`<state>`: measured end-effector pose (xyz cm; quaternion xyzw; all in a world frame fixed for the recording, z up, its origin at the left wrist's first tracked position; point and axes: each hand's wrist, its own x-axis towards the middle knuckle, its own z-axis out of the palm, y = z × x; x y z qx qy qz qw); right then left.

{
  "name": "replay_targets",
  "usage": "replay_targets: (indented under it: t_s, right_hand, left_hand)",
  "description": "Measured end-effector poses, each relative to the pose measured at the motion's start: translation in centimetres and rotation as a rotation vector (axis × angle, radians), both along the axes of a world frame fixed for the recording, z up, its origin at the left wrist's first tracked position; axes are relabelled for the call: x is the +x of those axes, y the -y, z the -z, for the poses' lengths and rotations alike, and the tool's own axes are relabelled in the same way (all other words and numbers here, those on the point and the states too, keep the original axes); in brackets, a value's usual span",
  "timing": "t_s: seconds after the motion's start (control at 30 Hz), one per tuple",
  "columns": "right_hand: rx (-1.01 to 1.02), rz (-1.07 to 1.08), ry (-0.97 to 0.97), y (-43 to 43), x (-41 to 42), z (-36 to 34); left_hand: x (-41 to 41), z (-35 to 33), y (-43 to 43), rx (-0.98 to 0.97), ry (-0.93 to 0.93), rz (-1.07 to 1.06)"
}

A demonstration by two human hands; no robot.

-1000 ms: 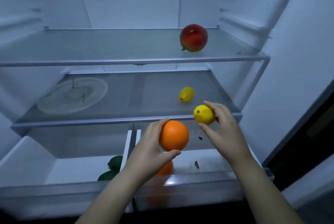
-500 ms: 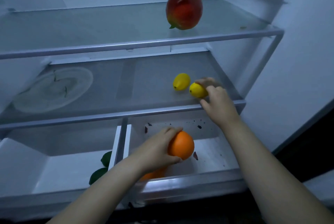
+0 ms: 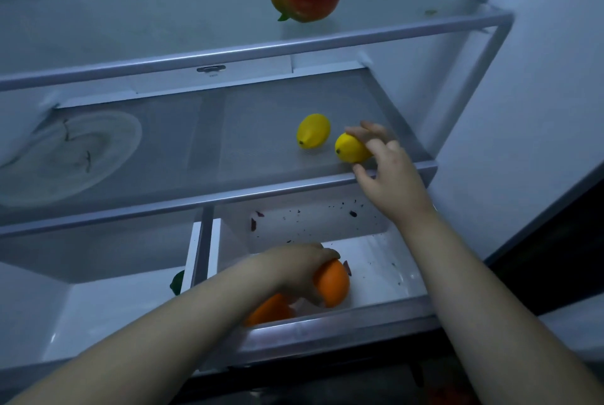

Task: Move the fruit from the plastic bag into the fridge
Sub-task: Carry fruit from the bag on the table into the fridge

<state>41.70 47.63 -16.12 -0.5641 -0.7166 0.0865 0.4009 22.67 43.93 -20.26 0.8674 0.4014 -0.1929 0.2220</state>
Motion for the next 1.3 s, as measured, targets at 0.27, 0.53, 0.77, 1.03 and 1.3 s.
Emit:
replay_targets:
  t_s: [0.27, 0.53, 0.77, 1.03, 1.3]
  right_hand:
    - [-0.008, 0.002, -0.024, -0.1, -0.3, 0.2]
    - [-0.025, 0.000, -0.041, 0.1, -0.5, 0.2]
    - [0.009, 0.004, -0.034, 0.1, -0.6, 0.4]
    - [0.025, 0.024, -0.027, 0.2, -0.7, 0.4]
    - [0.007, 0.003, -0.030, 0.5, -1.1, 0.0]
  left_hand:
    - [0.0, 3.0, -0.5, 0.094, 0.046, 0.006]
    - [0.0, 3.6, -0.5, 0.070, 0.029, -0.022]
    - [-0.1, 3.3, -0.5, 0.036, 0.007, -0.017]
    - [-0.3, 0.9, -0.3, 0.079, 0.033, -0.053]
    - [-3.1, -4.0, 3.9, 0.176, 0.267, -0.293]
